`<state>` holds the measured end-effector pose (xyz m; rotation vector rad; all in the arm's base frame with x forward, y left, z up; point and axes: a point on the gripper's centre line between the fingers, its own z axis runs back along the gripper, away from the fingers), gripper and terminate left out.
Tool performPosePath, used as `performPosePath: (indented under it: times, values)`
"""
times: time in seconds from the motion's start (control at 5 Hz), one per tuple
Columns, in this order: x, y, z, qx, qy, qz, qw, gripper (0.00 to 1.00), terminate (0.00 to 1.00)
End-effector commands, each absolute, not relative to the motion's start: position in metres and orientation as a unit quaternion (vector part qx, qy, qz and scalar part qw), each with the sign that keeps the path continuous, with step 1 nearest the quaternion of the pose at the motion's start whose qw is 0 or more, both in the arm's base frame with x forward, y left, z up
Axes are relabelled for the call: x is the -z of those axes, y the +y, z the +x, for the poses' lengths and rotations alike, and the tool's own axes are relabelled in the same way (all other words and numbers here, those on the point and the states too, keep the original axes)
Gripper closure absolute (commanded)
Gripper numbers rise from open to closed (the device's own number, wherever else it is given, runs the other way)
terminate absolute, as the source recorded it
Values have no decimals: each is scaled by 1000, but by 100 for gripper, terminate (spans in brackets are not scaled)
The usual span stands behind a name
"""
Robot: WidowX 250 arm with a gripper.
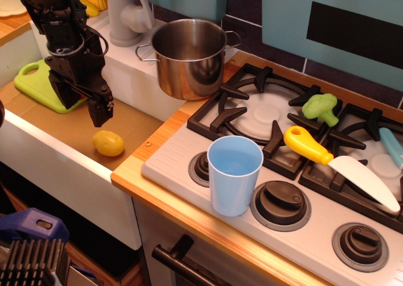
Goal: Put potato in pot or pan
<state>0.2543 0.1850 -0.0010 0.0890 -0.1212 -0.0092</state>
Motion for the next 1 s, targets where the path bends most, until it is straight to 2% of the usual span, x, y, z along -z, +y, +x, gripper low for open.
performPosePath:
  times: [0.0, 0.4, 0.6, 0.8]
  values:
    - [1, 185, 254, 5, -61, 44, 997, 0, 0]
    - [34, 189, 268, -2, -95, 24, 995, 0, 0]
    - [46, 184, 278, -7, -105, -1, 994, 0, 0]
    - [60, 179, 277, -19, -110, -24, 993, 0, 0]
